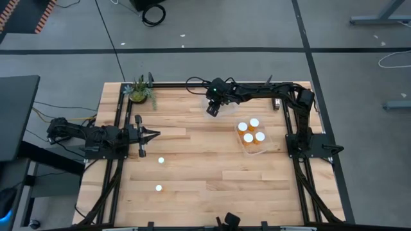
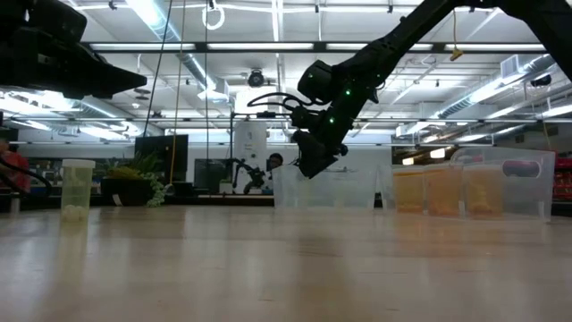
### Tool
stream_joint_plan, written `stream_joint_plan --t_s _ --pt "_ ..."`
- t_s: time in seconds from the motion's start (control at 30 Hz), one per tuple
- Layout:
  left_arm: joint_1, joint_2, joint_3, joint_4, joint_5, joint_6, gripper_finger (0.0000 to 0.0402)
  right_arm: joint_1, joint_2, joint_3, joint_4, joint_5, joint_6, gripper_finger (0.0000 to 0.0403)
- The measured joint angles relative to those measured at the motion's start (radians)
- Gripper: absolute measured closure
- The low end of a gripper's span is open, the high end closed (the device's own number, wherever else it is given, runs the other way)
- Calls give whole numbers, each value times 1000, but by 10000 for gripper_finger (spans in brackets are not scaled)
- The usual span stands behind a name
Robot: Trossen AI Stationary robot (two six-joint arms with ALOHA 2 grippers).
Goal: Pick and place medicine bottles into bin by pill shape (circle, oval)
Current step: Put the small yellow pill bottle into the top transparent bin
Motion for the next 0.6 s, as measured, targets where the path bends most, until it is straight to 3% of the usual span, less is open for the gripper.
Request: stream_joint_plan --t_s 0.6 --pt "0 0 0 0 0 0 370 40 0 201 -283 4 20 228"
